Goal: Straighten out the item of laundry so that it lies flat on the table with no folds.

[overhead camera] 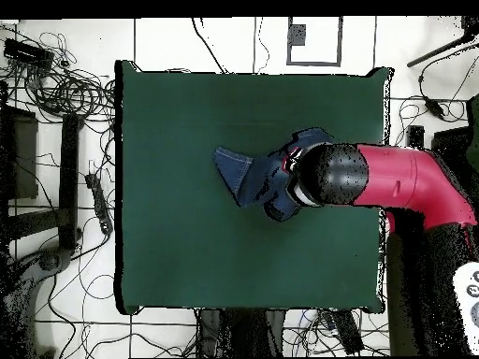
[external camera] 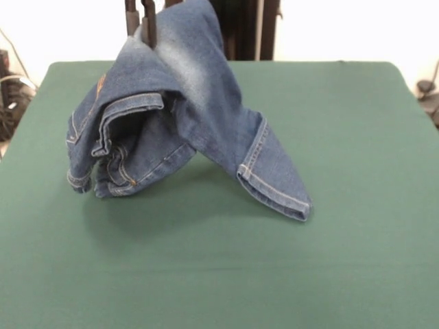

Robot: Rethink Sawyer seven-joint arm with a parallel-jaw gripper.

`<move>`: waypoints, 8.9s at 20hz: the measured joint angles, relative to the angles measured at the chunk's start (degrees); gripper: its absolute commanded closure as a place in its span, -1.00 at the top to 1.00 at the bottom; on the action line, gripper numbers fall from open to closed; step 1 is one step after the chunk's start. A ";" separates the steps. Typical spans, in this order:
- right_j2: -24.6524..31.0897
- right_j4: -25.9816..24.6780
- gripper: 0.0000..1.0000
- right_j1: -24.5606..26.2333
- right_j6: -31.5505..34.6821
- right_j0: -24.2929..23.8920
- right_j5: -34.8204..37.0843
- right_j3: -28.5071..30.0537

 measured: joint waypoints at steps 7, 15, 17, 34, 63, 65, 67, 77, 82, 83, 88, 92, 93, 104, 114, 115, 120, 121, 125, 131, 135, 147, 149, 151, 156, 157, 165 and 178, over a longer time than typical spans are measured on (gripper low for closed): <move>0.00 0.36 -1.00 0.04 0.00 0.00 0.42 -0.21; -0.01 1.34 -1.00 0.14 0.00 0.02 0.97 -0.95; -0.01 1.55 -1.00 0.14 0.00 0.13 1.29 -1.30; 0.00 1.71 -1.00 -0.14 0.00 2.39 5.25 -4.90; -0.01 4.81 -1.00 -5.49 0.00 3.06 9.33 -5.25; 0.00 4.98 -1.00 -5.73 0.00 3.07 10.08 -5.46; -0.01 4.99 -1.00 -5.77 0.00 3.06 10.91 -5.80; 0.00 4.99 -1.00 -7.13 0.00 3.06 12.90 -6.24; 0.00 4.99 -1.00 -7.83 0.00 3.06 13.33 -6.54; -0.01 4.99 -1.00 -8.16 0.00 3.09 13.48 -6.62; 0.00 4.99 -1.00 -8.46 0.00 3.30 14.36 -7.60; -0.01 4.99 -1.00 -8.46 0.00 3.41 15.16 -8.49; -0.01 4.99 -1.00 -8.45 0.00 3.42 15.27 -8.63; 0.00 4.99 -1.00 -8.32 0.00 3.53 18.20 -11.15; 0.00 4.98 -1.00 -8.30 0.00 3.84 20.26 -13.31; -0.01 4.98 -1.00 -8.29 0.00 3.90 20.39 -13.48; -0.01 4.98 -1.00 -8.29 0.00 4.39 21.31 -14.53; -0.01 4.98 -1.00 -8.29 0.00 4.53 21.50 -14.73; 0.00 4.98 -1.00 -8.32 0.00 5.12 22.25 -15.40; -0.01 4.98 -1.00 -8.37 0.00 5.27 23.14 -15.90; 0.00 5.16 -1.00 -8.58 0.00 5.28 23.73 -15.97; 0.00 6.47 -1.00 -10.30 0.00 5.28 26.05 -16.84; 0.00 6.62 -1.00 -10.56 0.00 5.28 26.47 -17.17; 0.00 6.70 -1.00 -10.84 0.00 5.29 27.04 -17.72; 0.00 6.88 -1.00 -10.97 0.00 5.28 28.60 -19.33; 0.00 6.88 -1.00 -10.97 0.00 5.28 28.78 -19.52; 0.00 6.89 -1.00 -10.96 0.00 5.28 29.54 -20.23; 0.00 7.22 1.00 -11.32 0.00 5.28 29.55 -21.33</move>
